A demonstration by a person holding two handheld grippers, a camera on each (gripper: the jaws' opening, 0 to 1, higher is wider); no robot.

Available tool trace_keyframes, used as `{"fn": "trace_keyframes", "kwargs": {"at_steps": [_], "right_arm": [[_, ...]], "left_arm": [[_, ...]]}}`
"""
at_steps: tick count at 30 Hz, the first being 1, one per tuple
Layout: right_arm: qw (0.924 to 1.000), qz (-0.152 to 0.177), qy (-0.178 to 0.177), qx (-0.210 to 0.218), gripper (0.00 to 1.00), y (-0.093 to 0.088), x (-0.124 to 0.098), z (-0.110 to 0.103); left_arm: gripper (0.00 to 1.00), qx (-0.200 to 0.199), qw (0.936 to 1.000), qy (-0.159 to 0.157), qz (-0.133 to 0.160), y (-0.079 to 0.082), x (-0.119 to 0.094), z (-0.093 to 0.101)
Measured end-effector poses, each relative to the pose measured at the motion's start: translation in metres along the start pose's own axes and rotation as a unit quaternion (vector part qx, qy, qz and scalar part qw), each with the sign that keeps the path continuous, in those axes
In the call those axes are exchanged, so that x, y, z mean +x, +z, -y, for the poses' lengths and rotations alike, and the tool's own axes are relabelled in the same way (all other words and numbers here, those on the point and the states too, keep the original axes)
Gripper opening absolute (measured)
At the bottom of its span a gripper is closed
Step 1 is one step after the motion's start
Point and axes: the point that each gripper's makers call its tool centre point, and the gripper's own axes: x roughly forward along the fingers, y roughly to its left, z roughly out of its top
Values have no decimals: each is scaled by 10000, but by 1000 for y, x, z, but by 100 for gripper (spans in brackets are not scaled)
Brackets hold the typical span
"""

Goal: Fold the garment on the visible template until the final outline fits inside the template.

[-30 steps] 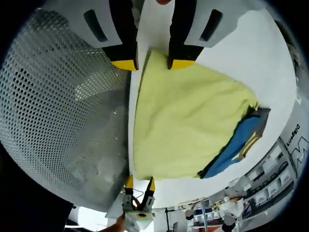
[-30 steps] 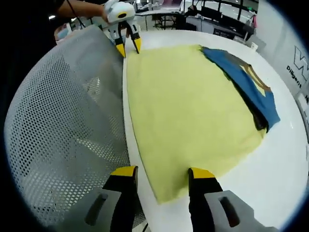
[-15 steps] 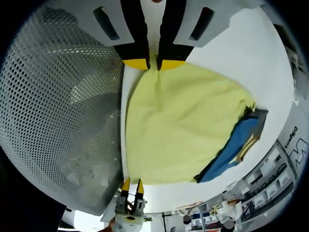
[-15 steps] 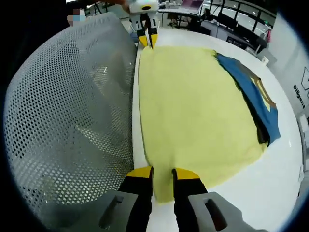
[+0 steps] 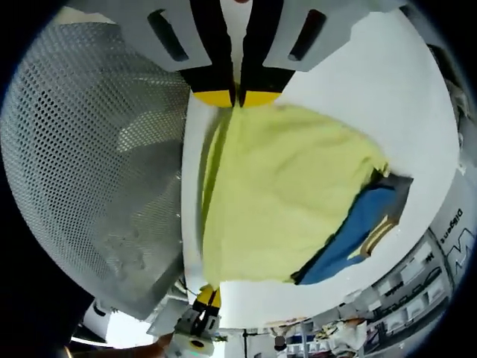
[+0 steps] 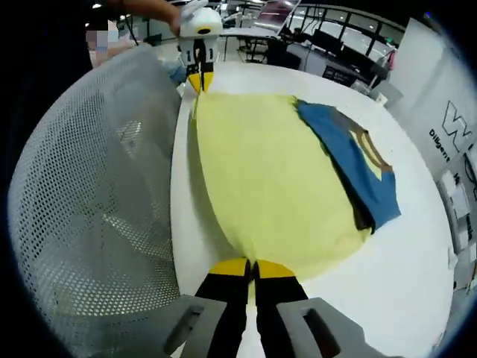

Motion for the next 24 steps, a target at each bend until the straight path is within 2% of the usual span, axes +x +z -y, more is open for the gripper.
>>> {"fn": "trace_keyframes", "kwargs": {"at_steps": [6, 9, 12, 20, 24], "right_arm": [[9997, 92, -190, -93, 0, 12, -8, 20], [9993, 172, -311, -71, 0, 18, -13, 33], [9990, 218, -394, -24, 0, 22, -17, 44], [9967, 362, -718, 60, 0, 39, -28, 71], [9944, 454, -946, 131, 0, 49, -35, 87]], "left_arm": [[0, -55, 9997, 173, 183, 14, -13, -17], [0, 36, 9989, 380, 256, 21, -20, -28], [0, -246, 9977, 510, 374, 30, -29, -42], [0, -213, 9955, 812, 443, 47, -40, -72], [0, -327, 9925, 1039, 548, 55, -48, -90]]}}
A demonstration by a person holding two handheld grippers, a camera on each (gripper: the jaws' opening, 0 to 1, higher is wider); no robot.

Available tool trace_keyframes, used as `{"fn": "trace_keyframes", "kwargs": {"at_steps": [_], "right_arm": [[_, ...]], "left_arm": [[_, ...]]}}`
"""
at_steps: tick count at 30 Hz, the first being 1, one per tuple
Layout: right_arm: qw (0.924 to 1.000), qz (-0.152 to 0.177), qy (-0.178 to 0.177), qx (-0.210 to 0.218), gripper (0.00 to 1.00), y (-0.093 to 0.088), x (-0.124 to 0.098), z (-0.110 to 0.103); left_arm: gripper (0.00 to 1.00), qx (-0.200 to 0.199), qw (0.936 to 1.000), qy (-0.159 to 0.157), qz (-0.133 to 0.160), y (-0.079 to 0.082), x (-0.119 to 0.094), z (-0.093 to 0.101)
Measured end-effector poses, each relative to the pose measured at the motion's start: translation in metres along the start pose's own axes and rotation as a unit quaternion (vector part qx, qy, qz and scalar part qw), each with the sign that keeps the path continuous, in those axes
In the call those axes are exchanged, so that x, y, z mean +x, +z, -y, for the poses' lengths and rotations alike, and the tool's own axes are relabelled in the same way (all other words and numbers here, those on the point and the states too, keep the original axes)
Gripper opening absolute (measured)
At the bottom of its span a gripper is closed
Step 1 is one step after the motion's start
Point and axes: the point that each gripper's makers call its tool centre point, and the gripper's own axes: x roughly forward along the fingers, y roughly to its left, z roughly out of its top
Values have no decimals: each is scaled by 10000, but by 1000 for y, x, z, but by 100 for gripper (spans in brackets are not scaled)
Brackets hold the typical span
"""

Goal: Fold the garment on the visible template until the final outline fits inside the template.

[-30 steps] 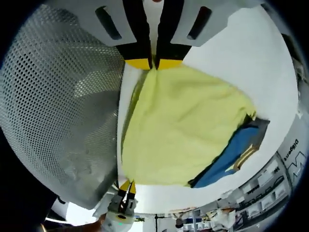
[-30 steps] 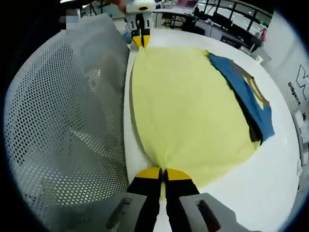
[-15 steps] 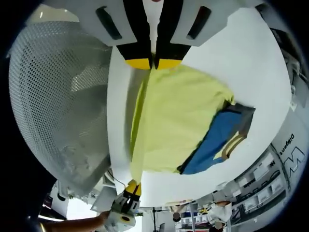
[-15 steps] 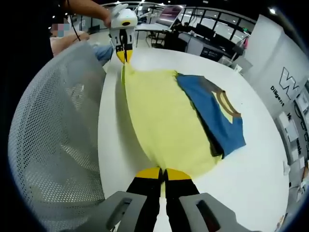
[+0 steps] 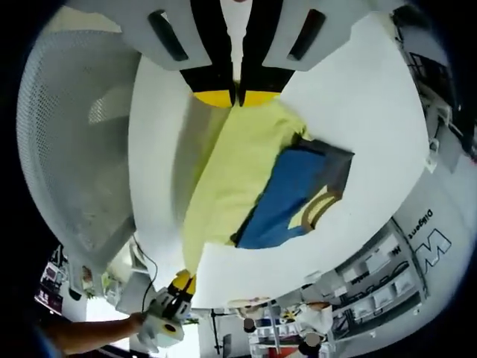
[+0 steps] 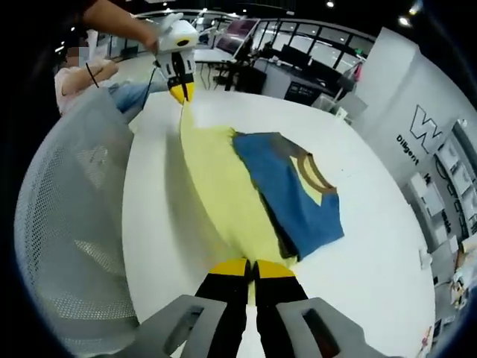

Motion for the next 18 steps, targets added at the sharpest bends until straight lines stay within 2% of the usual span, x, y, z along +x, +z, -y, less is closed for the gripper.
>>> {"fn": "trace_keyframes", "kwargs": {"at_steps": [9, 15, 16, 18], "right_arm": [[9987, 192, -452, 144, 0, 23, -6, 31], [9978, 247, -606, 124, 0, 32, -7, 46], [9976, 252, -632, 116, 0, 34, -8, 49], [9968, 297, -739, 81, 0, 39, -9, 59]], "left_arm": [[0, 185, 9979, 611, 105, 24, -9, -38], [0, 220, 9969, 741, 159, 38, -9, -53], [0, 169, 9965, 768, 279, 44, -10, -58], [0, -400, 9953, 718, 521, 54, -12, -63]]}}
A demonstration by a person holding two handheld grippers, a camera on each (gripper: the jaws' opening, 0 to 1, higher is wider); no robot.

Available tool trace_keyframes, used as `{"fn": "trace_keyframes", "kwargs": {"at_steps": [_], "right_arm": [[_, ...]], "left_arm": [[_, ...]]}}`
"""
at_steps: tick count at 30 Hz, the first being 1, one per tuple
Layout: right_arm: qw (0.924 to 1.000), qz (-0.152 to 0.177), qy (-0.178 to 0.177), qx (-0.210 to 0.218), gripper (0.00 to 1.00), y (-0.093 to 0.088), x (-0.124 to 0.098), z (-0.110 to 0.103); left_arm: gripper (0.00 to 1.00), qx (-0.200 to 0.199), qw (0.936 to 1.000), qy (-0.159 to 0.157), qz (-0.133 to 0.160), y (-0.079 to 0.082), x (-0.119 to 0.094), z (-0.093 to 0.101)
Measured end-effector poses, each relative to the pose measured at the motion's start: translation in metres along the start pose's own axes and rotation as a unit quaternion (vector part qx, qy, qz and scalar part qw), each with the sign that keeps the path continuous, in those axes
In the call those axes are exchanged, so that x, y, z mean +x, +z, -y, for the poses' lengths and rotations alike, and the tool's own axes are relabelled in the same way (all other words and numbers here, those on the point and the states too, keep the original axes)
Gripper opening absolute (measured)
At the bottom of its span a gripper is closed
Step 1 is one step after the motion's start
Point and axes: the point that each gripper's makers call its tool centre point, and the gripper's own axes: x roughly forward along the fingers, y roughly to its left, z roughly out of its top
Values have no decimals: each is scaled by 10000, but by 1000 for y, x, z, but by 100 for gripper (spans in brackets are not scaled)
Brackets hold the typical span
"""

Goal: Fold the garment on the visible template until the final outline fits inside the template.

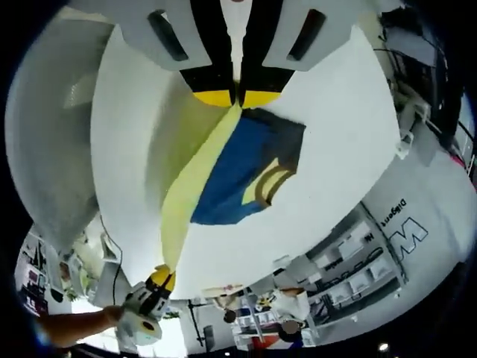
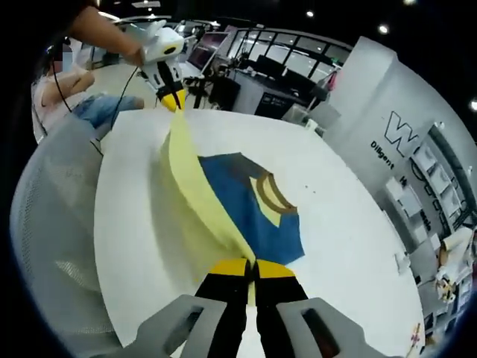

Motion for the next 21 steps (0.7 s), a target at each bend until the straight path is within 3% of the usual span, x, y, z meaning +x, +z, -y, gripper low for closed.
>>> {"fn": "trace_keyframes", "kwargs": {"at_steps": [11, 21], "right_arm": [[9991, 183, -378, 9, 0, 35, 2, 49], [9990, 185, -395, 101, 0, 43, 14, 71]], "left_arm": [[0, -117, 9987, 430, 244, 29, 2, -48], [0, -145, 9968, 709, 351, 43, 6, -76]]}}
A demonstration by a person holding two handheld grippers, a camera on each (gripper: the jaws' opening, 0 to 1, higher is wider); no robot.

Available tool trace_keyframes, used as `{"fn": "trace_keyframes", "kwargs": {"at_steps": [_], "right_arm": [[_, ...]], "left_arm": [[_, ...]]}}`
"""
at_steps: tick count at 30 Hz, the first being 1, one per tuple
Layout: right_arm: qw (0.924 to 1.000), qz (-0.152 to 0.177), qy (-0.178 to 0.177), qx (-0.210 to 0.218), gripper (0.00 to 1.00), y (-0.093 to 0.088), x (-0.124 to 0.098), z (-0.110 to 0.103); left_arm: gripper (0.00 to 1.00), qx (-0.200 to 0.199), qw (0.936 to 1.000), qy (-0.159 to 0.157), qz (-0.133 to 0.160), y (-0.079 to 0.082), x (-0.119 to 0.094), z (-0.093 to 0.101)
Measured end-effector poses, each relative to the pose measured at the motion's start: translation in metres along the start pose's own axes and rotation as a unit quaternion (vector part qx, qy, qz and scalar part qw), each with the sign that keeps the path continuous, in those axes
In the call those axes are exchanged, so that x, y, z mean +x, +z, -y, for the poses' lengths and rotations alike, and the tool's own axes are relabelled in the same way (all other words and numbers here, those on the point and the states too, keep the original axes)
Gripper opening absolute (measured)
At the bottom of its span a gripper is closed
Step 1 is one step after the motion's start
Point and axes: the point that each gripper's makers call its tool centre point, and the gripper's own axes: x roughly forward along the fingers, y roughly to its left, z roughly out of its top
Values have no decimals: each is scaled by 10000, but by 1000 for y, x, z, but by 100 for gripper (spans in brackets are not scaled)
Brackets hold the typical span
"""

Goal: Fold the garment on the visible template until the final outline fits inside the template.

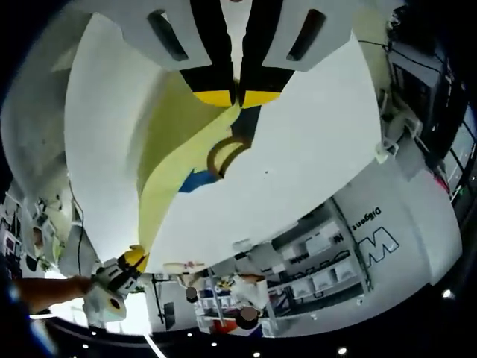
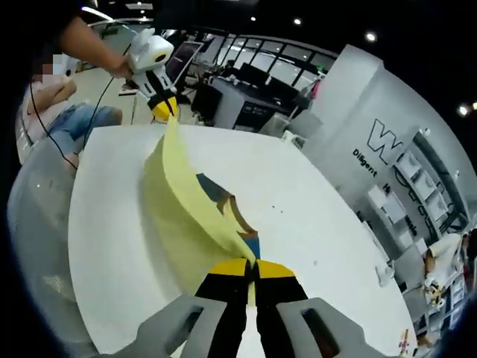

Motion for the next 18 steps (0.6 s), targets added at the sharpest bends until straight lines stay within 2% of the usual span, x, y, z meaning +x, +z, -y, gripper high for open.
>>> {"fn": "trace_keyframes", "kwargs": {"at_steps": [8, 13, 18], "right_arm": [[9997, -11, -26, 233, 0, 2, 10, 9], [9992, -90, -141, 369, 0, 0, 17, 18], [9988, -109, -187, 447, 0, -3, 23, 22]], "left_arm": [[0, -29, 9998, 203, -20, 9, 5, -20], [0, 27, 9997, 257, -55, 14, 11, -26], [0, 197, 9993, 298, -71, 19, 13, -23]]}}
